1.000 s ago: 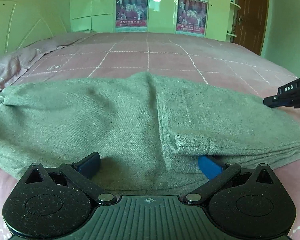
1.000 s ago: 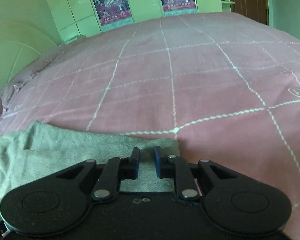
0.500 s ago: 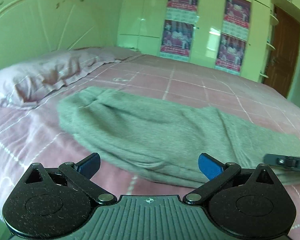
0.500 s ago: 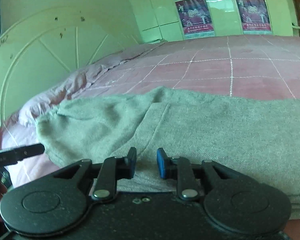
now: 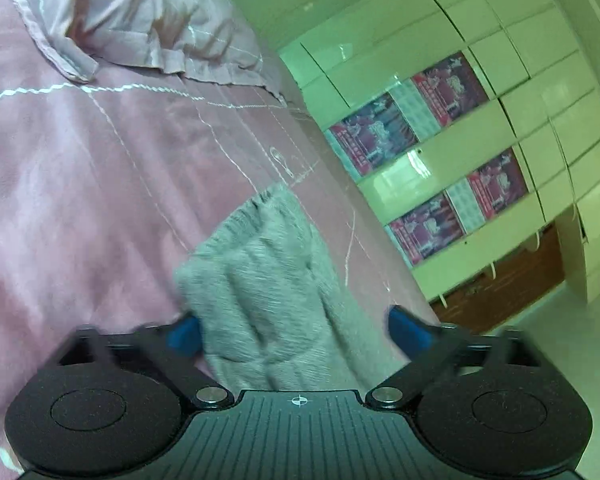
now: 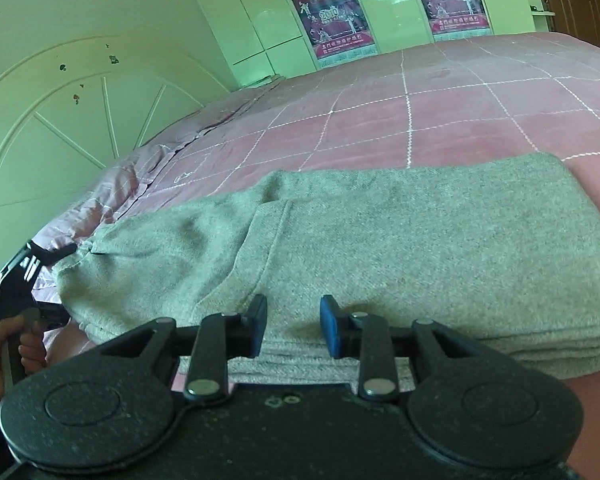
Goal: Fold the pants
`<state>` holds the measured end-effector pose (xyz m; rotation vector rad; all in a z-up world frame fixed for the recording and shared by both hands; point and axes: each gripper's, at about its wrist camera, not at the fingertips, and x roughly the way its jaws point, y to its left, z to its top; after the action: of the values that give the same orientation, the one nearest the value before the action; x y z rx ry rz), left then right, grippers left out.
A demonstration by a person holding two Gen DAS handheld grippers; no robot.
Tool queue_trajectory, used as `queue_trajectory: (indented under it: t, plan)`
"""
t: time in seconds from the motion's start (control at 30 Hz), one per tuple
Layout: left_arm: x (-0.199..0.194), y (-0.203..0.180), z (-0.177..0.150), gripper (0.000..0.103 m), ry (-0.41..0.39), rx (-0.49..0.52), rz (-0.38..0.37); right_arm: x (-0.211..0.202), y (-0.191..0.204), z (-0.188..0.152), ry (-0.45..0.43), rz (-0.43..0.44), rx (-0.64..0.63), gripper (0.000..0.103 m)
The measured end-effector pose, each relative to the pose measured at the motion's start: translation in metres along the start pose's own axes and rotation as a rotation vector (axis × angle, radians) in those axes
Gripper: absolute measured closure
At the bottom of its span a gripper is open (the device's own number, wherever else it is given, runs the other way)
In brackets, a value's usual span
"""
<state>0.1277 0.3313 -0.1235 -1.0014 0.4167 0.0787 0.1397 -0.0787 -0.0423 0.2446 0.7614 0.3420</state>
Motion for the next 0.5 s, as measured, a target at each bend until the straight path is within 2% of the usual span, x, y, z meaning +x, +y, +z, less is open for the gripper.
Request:
queue_trajectory:
  t: [0.03, 0.07, 0.13, 0.23, 0.27, 0.3, 0.33, 0.4, 0.5]
  plan:
    - [0.002, 0.009, 0.000, 0.066, 0.002, -0.050, -0.003, 0.002, 0.004, 0.003, 0.004, -0.006, -0.012, 0.080]
    - [0.000, 0.014, -0.004, 0.066, -0.021, -0.055, -0.038, 0.003, 0.009, 0.005, 0.002, -0.005, -0.030, 0.080]
    - [-0.007, 0.015, -0.013, 0.066, -0.063, 0.003, -0.048, 0.005, 0.021, 0.011, 0.007, 0.014, -0.081, 0.080]
    - [-0.009, 0.024, -0.017, 0.066, -0.086, -0.019, -0.076, 0.008, 0.047, 0.009, 0.001, 0.041, -0.222, 0.076]
    - [-0.008, 0.024, -0.017, 0.066, -0.084, -0.018, -0.077, 0.012, 0.055, 0.006, 0.014, 0.045, -0.279, 0.078]
    - [-0.005, 0.023, -0.016, 0.066, -0.081, -0.011, -0.073, 0.022, 0.064, -0.002, 0.056, 0.014, -0.372, 0.078]
    - [-0.005, 0.023, -0.017, 0.066, -0.079, -0.006, -0.072, 0.036, 0.072, -0.015, 0.114, -0.031, -0.480, 0.072]
    - [-0.003, 0.022, -0.018, 0.066, -0.078, -0.001, -0.075, 0.043, 0.080, -0.034, 0.082, -0.086, -0.590, 0.069]
    - [-0.014, 0.022, -0.019, 0.066, -0.076, 0.031, -0.068, 0.038, 0.083, -0.031, 0.065, -0.097, -0.543, 0.068]
